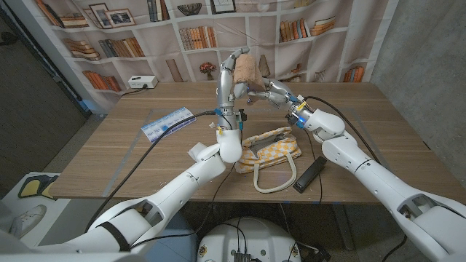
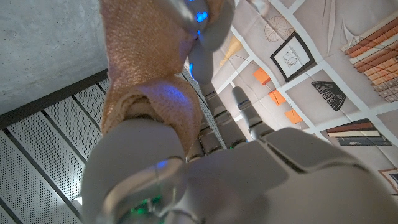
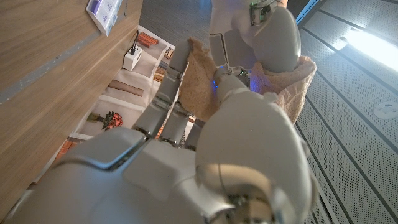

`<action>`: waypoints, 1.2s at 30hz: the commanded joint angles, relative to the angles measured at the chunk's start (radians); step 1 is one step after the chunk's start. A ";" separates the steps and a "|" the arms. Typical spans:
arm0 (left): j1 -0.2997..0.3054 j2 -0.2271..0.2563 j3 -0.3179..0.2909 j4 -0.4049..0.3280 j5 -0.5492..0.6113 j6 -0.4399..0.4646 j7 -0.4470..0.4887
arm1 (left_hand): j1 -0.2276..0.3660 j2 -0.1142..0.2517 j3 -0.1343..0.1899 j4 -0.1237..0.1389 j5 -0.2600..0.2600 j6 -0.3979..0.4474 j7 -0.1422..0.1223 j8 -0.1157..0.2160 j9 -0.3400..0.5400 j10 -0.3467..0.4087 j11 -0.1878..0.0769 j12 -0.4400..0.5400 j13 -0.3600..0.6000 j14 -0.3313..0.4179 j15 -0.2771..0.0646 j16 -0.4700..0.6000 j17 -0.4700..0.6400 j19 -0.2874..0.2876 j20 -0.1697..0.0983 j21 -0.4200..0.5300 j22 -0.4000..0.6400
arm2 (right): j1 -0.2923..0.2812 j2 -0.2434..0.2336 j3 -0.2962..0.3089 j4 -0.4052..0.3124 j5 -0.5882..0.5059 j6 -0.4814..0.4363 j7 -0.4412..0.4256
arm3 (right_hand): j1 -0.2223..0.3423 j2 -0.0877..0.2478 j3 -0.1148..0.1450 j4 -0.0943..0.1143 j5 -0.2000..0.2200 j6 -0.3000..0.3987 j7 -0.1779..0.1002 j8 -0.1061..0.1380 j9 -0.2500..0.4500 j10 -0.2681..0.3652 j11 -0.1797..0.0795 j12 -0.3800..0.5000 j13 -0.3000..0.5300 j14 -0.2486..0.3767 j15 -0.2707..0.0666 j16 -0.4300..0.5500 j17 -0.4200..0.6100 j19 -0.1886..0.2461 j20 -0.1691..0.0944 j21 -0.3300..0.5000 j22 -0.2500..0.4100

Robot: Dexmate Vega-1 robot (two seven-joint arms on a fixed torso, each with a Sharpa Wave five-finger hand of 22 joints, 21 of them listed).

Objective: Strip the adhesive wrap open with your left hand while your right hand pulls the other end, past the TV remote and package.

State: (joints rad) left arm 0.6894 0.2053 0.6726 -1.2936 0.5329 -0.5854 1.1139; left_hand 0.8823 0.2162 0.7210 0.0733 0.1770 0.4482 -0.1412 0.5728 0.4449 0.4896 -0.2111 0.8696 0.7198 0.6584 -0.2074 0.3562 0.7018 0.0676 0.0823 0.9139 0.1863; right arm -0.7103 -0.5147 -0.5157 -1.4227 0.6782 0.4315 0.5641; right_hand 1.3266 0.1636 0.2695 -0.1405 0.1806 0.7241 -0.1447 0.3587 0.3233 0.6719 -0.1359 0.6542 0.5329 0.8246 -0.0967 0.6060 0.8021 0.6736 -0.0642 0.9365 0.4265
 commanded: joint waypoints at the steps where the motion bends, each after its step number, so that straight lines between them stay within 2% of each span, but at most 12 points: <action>1: 0.021 0.022 -0.030 -0.025 0.032 0.024 0.003 | 0.006 -0.002 -0.006 0.000 0.004 0.007 -0.002 0.005 0.001 0.009 -0.002 0.008 0.005 0.014 -0.010 -0.006 0.006 -0.005 0.004 0.005 0.000 | -0.055 -0.037 0.034 -0.059 -0.012 -0.028 -0.099 | 0.016 -0.004 0.010 -0.003 -0.006 0.046 0.012 0.008 0.006 0.012 0.018 0.007 0.002 0.018 -0.139 -0.013 0.021 -0.006 -0.142 0.043 0.008; 7: 0.037 0.030 -0.047 -0.037 0.036 0.037 0.003 | 0.010 -0.001 -0.006 0.001 0.004 0.001 -0.003 0.003 0.000 0.002 -0.002 0.003 0.000 0.013 -0.011 -0.008 0.005 -0.006 0.005 0.005 0.000 | -0.082 -0.058 0.055 -0.092 -0.012 -0.037 -0.144 | 0.021 -0.008 0.012 -0.006 -0.005 0.063 0.020 0.006 0.005 0.019 0.021 0.010 0.004 0.031 -0.139 -0.018 0.034 -0.003 -0.143 0.067 0.008; 14: 0.059 0.003 -0.097 -0.025 0.065 0.024 0.003 | 0.020 -0.002 -0.003 0.005 0.004 -0.040 0.001 -0.015 -0.005 -0.019 -0.002 -0.018 -0.021 -0.002 -0.011 -0.021 0.002 -0.008 0.005 0.005 -0.001 | -0.100 -0.080 0.072 -0.136 -0.036 -0.053 -0.209 | 0.028 -0.015 0.015 -0.011 -0.005 0.091 0.024 0.005 0.001 0.034 0.032 0.009 -0.004 0.037 -0.138 -0.028 0.047 -0.013 -0.144 0.090 0.005; 18: 0.065 0.005 -0.099 -0.026 0.034 0.010 0.003 | 0.031 0.004 0.007 -0.001 0.007 -0.045 0.003 -0.018 -0.008 -0.024 -0.004 -0.025 -0.029 -0.005 -0.017 -0.025 0.001 -0.010 0.008 0.006 -0.001 | -0.109 -0.098 0.079 -0.159 -0.055 -0.057 -0.231 | 0.034 -0.017 0.017 -0.013 -0.006 0.111 0.034 0.003 -0.003 0.057 0.035 0.008 -0.018 0.049 -0.138 -0.033 0.058 -0.013 -0.142 0.110 0.002; 30: 0.089 -0.019 -0.150 -0.017 0.079 0.008 0.003 | 0.062 0.008 0.030 -0.011 0.013 -0.044 0.005 -0.022 -0.013 -0.024 -0.005 -0.036 -0.045 0.004 -0.015 -0.025 0.001 -0.015 0.010 0.012 0.002 | -0.121 -0.139 0.081 -0.195 -0.065 -0.083 -0.235 | 0.034 -0.023 0.019 -0.012 -0.006 0.118 0.035 -0.009 -0.009 0.068 0.035 0.000 -0.035 0.063 -0.137 -0.047 0.068 -0.018 -0.141 0.134 -0.008; 36: 0.085 -0.003 -0.131 -0.022 0.029 0.006 0.003 | 0.072 0.010 0.040 -0.005 0.015 -0.039 0.004 -0.023 -0.015 -0.035 -0.003 -0.045 -0.053 0.001 -0.011 -0.029 0.000 -0.016 0.009 0.017 0.004 | -0.134 -0.169 0.086 -0.236 -0.091 -0.099 -0.258 | 0.033 -0.025 0.020 -0.011 -0.006 0.133 0.038 -0.011 -0.013 0.085 0.031 -0.003 -0.047 0.079 -0.137 -0.051 0.074 -0.016 -0.139 0.150 -0.014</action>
State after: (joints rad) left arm 0.7674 0.1960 0.5449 -1.3152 0.5938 -0.5761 1.1170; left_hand 0.9398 0.2259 0.7507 0.0663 0.1818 0.4052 -0.1412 0.5533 0.4308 0.4658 -0.2160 0.8333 0.6692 0.6542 -0.2117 0.3323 0.6993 0.0586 0.0912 0.9250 0.1861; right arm -0.8231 -0.6384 -0.4382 -1.6014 0.6181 0.3586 0.3396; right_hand 1.3504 0.1395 0.2816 -0.1503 0.1806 0.8487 -0.1053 0.3543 0.3107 0.7481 -0.1012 0.6540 0.4864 0.8905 -0.1162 0.5575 0.8723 0.6560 -0.0642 1.0771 0.4125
